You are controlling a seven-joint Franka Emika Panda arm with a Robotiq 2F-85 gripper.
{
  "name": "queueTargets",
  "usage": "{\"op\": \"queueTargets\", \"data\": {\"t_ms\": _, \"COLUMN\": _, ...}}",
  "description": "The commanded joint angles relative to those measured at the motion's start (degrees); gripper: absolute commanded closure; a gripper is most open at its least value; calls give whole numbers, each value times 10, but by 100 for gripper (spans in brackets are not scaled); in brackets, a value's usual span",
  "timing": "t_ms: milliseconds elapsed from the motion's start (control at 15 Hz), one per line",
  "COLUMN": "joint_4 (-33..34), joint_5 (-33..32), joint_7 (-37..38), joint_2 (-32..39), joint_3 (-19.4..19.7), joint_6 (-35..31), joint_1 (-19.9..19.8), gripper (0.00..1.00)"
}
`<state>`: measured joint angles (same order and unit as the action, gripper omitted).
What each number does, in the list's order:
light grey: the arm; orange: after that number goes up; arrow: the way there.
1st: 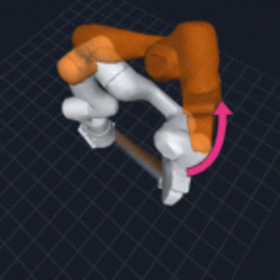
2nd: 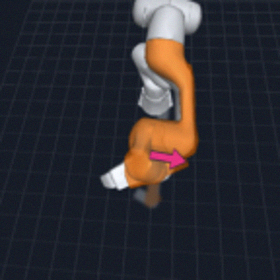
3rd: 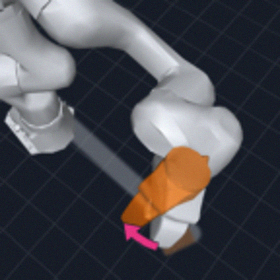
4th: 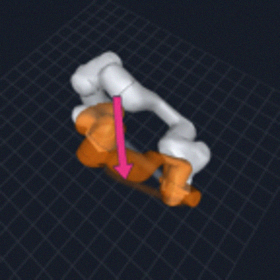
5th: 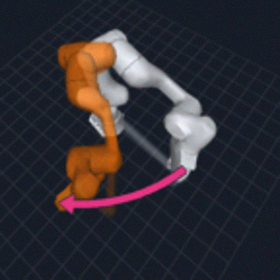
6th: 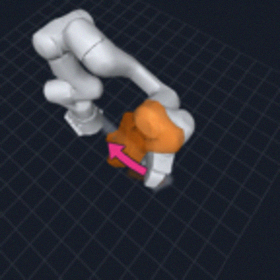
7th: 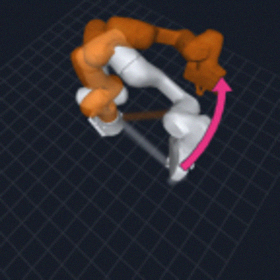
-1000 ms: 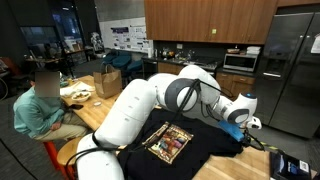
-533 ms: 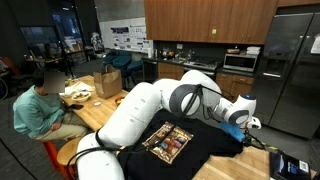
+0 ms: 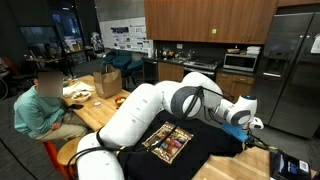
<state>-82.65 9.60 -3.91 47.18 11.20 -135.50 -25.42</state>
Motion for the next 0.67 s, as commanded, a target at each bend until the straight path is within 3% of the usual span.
{"op": "queueTargets", "data": {"t_ms": 0, "joint_4": 9, "joint_5": -2, "joint_7": -4, "joint_2": 1, "joint_3": -6, "joint_6": 14, "joint_1": -11, "gripper": 0}}
{"op": "queueTargets", "data": {"t_ms": 600, "joint_4": 17, "joint_5": -4, "joint_7": -4, "joint_2": 21, "joint_3": -5, "joint_6": 14, "joint_1": -18, "gripper": 0}}
